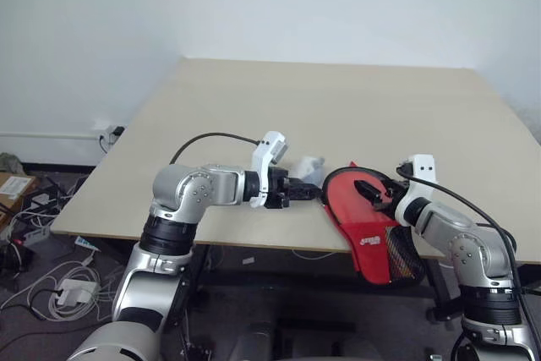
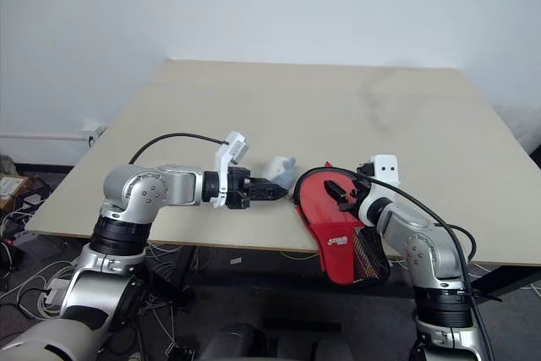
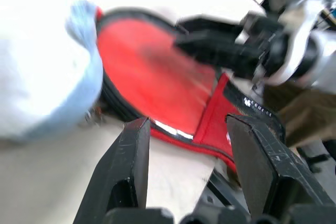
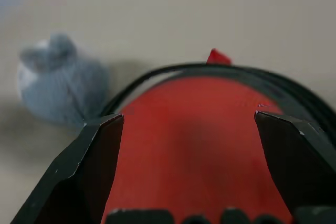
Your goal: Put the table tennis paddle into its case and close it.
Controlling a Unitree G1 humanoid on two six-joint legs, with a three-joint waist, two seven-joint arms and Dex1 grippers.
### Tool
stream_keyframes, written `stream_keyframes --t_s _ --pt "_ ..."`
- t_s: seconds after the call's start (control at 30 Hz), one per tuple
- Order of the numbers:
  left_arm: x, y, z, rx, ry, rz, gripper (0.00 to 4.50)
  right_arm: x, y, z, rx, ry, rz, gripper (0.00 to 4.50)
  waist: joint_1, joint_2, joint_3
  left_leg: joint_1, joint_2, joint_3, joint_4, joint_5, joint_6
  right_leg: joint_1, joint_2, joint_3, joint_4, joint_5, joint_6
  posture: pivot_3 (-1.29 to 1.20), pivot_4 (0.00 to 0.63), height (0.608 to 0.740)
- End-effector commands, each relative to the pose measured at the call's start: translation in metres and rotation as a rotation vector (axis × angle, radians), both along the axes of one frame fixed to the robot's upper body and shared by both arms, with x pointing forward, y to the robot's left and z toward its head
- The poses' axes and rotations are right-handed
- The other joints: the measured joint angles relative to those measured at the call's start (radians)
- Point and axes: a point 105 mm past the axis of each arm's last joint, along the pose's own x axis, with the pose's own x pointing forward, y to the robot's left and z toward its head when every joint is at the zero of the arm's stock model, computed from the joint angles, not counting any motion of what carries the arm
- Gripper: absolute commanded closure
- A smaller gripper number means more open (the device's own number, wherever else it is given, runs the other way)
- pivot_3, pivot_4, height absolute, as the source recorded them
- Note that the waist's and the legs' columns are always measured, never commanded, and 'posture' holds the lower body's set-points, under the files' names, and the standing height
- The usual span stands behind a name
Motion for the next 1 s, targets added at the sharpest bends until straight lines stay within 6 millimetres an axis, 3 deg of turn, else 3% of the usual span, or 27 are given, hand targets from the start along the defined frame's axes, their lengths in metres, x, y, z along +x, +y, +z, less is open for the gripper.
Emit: stream_keyframes --t_s 0.03,0.2,0.3,0.5,0.6,0.77,1.0 --pt "0.029 0.008 0.013 0.042 -0.156 0.079 2.15 0.005 0.007 -0.007 -0.010 -0.004 0.010 0.17 -0.001 0.000 0.000 0.000 0.000 0.000 0.000 0.000 0.000 0.000 0.000 0.000 0.000 0.000 0.000 0.00 0.000 0.715" --pt "0.047 0.008 0.008 0.051 -0.221 0.128 2.15 0.007 0.011 -0.029 -0.025 0.033 0.018 0.17 -0.001 -0.001 0.000 0.000 0.000 0.000 0.000 0.000 0.000 0.000 0.000 0.000 0.000 0.000 0.000 0.00 0.000 0.715" --pt "0.056 0.007 -0.006 0.070 -0.178 0.179 2.15 0.007 0.014 -0.038 -0.056 0.045 0.021 0.17 -0.002 -0.003 0.000 0.000 0.000 0.000 0.000 0.000 0.000 0.000 0.000 0.000 0.000 0.000 0.000 0.00 0.000 0.715" --pt "0.053 -0.003 -0.030 0.123 -0.182 0.125 2.15 0.007 0.020 -0.046 -0.094 0.051 0.040 0.17 -0.003 -0.004 -0.001 0.001 0.001 0.000 0.000 0.000 0.000 0.000 0.000 0.000 0.002 0.000 0.000 0.00 0.000 0.715" --pt "0.055 -0.004 -0.041 0.143 -0.169 0.120 1.60 0.007 0.021 -0.047 -0.097 0.053 0.042 0.17 -0.003 -0.006 -0.002 0.001 0.001 0.000 0.001 0.000 0.000 0.001 0.000 0.000 0.002 0.000 0.000 0.00 0.000 0.715" --pt "0.059 -0.004 -0.062 0.190 -0.104 0.151 0.02 0.005 0.024 -0.050 -0.107 0.062 0.056 0.17 -0.003 -0.011 -0.005 0.001 0.001 0.000 0.001 0.000 0.000 0.001 0.000 0.000 0.002 0.000 0.000 0.00 0.000 0.715" --pt "0.060 -0.006 -0.065 0.177 -0.082 0.149 0.02 0.003 0.022 -0.055 -0.130 0.072 0.052 0.17 -0.003 -0.014 -0.007 0.001 0.002 0.000 0.000 0.000 0.000 0.000 0.000 0.000 0.002 0.000 0.000 0.00 0.000 0.715"
